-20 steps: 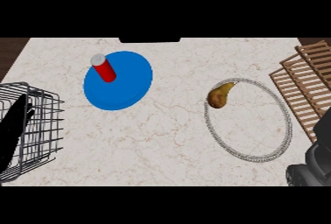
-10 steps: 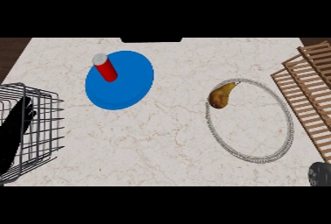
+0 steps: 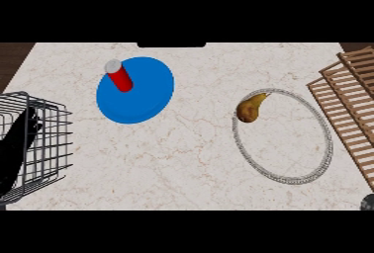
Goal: Pick the cupcake from the placemat and place it in the tiered shelf
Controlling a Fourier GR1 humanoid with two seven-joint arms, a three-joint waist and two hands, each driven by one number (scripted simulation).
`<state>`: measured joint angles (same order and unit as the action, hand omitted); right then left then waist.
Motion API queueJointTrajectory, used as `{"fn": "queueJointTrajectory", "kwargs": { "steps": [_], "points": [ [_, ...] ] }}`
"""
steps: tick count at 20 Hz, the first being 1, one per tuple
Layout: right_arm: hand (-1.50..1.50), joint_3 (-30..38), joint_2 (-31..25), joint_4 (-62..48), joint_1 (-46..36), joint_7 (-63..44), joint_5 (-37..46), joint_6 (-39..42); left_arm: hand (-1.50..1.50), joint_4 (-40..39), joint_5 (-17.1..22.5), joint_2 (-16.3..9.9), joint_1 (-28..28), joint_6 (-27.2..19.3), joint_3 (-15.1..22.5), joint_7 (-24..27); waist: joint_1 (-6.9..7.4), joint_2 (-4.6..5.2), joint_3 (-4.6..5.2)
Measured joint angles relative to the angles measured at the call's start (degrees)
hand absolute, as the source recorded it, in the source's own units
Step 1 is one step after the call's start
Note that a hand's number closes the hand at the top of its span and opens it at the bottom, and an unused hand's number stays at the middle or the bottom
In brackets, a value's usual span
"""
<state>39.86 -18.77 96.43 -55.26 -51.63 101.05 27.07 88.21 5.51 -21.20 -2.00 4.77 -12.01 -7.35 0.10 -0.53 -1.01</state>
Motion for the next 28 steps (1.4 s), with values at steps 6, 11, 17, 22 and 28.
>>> {"fn": "queueJointTrajectory", "kwargs": {
  "steps": [6, 11, 17, 22, 28],
  "points": [
    [-1.5, 2.5, -1.08, -1.54, 4.42, 0.57, -1.52, -2.35, 0.0, -0.09, -0.41, 0.58, 0.3, 0.5, -0.49, -0.9, 0.07, -0.08, 0.06],
    [-1.5, 2.88, -1.14, -2.16, 6.39, 1.0, -4.3, -6.18, 0.0, -0.84, -0.95, 0.91, 1.22, 1.05, -0.91, -0.73, 0.17, -0.11, 0.07],
    [-1.5, 4.19, 0.02, 1.23, 6.28, -0.03, -9.08, -10.8, 0.0, -0.13, -1.85, 1.73, 0.47, 1.09, -1.13, -0.84, 0.22, -0.19, 0.12],
    [-1.5, 7.18, 0.64, 5.61, 5.29, -0.87, -15.1, -13.06, 0.0, -0.85, -1.76, 1.8, 1.17, 1.49, -2.04, -1.09, -0.13, -0.23, 0.18],
    [-1.5, 6.8, 0.32, 14.76, 2.89, -2.43, -18.9, -12.34, 0.0, -0.38, -2.01, 2.28, 0.79, 2.01, -2.39, -1.55, -0.32, -0.35, 0.27]
  ]
}}
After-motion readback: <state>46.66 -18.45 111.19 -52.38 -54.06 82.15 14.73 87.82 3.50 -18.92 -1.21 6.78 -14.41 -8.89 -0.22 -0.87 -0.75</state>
